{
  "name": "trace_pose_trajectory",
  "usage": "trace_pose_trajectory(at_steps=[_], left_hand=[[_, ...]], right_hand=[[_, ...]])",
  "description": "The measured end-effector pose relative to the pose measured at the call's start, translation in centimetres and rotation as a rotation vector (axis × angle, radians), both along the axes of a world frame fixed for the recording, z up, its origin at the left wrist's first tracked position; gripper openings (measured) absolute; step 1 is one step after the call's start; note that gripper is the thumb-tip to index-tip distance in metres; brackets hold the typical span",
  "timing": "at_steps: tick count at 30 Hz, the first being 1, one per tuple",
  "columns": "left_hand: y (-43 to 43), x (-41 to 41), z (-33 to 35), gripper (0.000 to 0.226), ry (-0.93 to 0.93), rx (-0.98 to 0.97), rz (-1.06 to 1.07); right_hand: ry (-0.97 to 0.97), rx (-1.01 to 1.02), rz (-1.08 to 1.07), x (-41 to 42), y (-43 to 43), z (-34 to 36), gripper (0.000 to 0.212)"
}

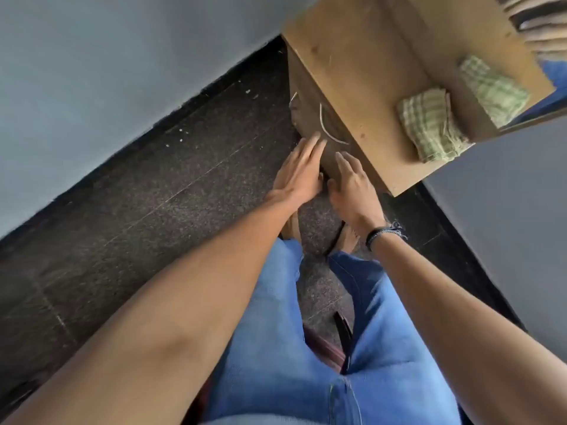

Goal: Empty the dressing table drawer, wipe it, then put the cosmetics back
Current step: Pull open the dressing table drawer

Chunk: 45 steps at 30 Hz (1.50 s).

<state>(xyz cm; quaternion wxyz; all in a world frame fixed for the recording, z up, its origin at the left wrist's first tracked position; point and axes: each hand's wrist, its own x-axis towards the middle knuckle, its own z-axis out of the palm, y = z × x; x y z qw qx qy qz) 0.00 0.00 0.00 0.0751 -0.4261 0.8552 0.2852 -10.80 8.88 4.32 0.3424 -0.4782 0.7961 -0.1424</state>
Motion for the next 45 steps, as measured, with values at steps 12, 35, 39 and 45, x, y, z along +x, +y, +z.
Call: trace_pose_trajectory(at_steps=[12, 35, 39, 45], left_hand=[[-1.8, -3.2, -8.4, 0.060, 0.229, -0.416, 0.026], [4.1, 11.0, -6.3, 0.038, 0.252, -0.111, 0.382], [3.8, 12.1, -5.4, 0.041, 0.141, -0.151, 0.425], [4.3, 13.1, -2.9, 0.037, 0.275, -0.253, 0.757]], right_hand=[[0.119, -0.342, -0.068, -0.5, -1.8, -10.2, 0.066], [0.484, -0.682, 0.007, 11.6, 6.8, -5.9, 0.031], [0.485, -0.545, -0.012, 11.0, 7.0, -5.8, 0.028], [0.240, -0.587, -0.011, 12.3, 8.0, -6.0, 0.025]])
